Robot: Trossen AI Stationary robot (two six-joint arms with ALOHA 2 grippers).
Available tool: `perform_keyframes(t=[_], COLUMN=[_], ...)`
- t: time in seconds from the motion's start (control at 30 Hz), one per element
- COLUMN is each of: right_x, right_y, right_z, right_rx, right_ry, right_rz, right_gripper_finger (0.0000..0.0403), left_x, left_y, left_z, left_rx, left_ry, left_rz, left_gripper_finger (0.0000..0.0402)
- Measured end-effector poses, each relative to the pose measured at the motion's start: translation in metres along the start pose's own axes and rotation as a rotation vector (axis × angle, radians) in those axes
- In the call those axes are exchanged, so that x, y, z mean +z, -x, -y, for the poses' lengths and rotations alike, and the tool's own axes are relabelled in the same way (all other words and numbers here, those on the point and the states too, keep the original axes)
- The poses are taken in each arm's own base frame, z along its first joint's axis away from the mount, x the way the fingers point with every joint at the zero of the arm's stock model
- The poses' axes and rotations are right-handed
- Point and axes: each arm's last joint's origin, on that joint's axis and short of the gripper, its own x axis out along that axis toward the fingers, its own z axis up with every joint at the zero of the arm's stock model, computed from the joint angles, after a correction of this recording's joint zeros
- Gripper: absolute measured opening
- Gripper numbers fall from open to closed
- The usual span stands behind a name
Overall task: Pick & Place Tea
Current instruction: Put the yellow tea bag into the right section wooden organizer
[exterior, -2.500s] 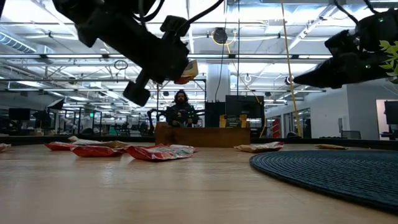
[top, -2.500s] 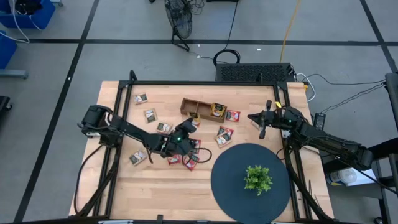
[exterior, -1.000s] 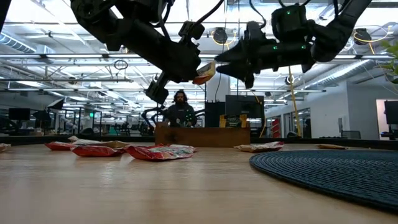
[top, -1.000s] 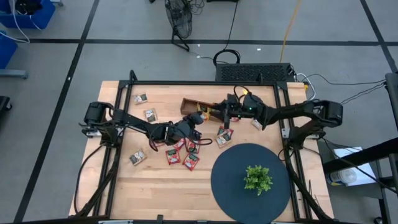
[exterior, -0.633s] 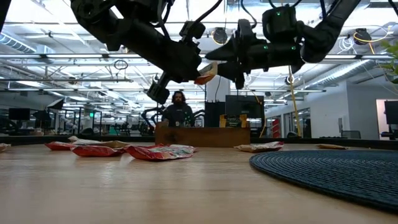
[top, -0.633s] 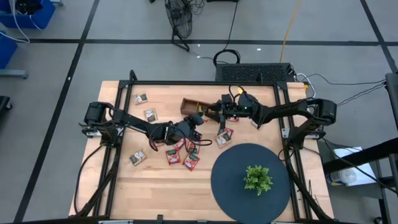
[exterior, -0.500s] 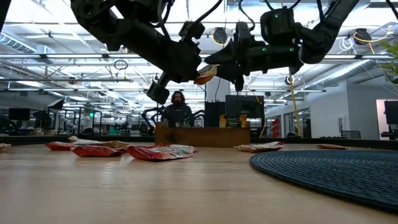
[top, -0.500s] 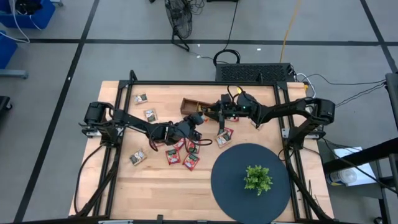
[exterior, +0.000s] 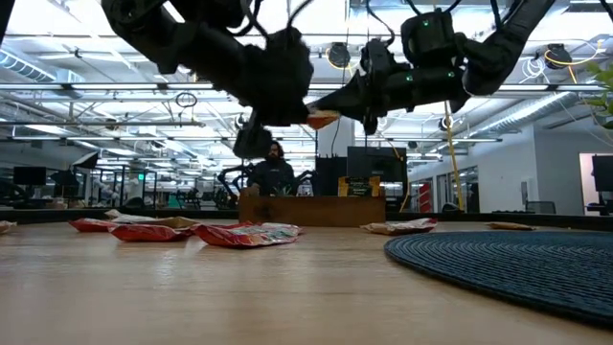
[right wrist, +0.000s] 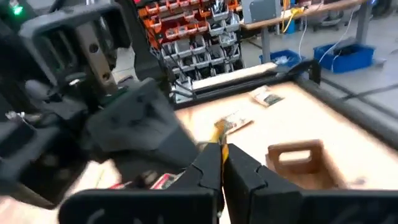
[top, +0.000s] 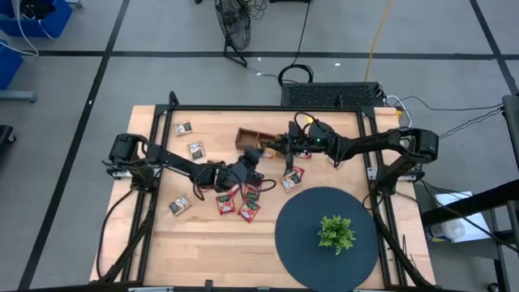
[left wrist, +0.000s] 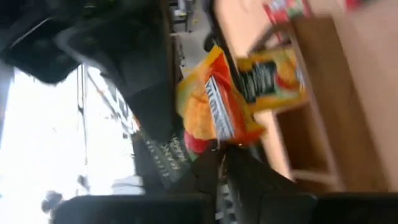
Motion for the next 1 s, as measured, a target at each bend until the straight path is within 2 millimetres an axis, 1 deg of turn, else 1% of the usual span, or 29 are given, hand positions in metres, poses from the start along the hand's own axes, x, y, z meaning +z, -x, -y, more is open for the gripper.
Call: perform_keyframes(t=[0.1,0.2,0.27,0.37,0.43,0.53,0.7,0.8,0.87,1.0], right_x=[0.005,0.009,0.005,-0.005,-0.012,-0.026,-0.037,-0.044,-0.046,-0.058], right_y=[0.005,0.011,0.014,0.016,0.018,0.024,0.031,0.032,0.029,0.024], right_z=[0.001,0.002,-0.001,-0.009,-0.013,-0.014,-0.012,-0.01,-0.009,-0.002], right_rx=[-0.088,-0.245,-0.34,-0.385,-0.424,-0.476,-0.504,-0.48,-0.458,-0.471], right_ry=[0.055,0.145,0.191,0.257,0.286,0.304,0.287,0.274,0.271,0.279], right_rz=[0.0,-0.028,-0.086,-0.128,-0.148,-0.19,-0.156,-0.138,-0.118,-0.147], right_gripper_finger=[0.0,0.0,0.0,0.0,0.0,0.0,0.0,0.0,0.0,0.0], left_x=[0.007,0.013,0.016,0.017,0.015,0.01,-0.008,-0.02,-0.029,-0.039], left_y=[0.01,0.02,0.025,0.031,0.033,0.034,0.032,0.029,0.029,0.029], left_z=[0.001,0.002,0.002,-0.001,-0.007,-0.017,-0.038,-0.049,-0.056,-0.067], left_rx=[0.019,0.046,0.063,0.069,0.061,0.013,-0.072,-0.124,-0.166,-0.232], left_ry=[0.137,0.268,0.363,0.488,0.565,0.64,0.8,0.89,0.944,1.034], left_rz=[-0.021,-0.053,-0.07,-0.066,-0.03,0.041,0.208,0.287,0.322,0.393], left_gripper_finger=[0.0049,0.006,0.0064,0.0066,0.0066,0.0067,0.0067,0.0067,0.0067,0.0067])
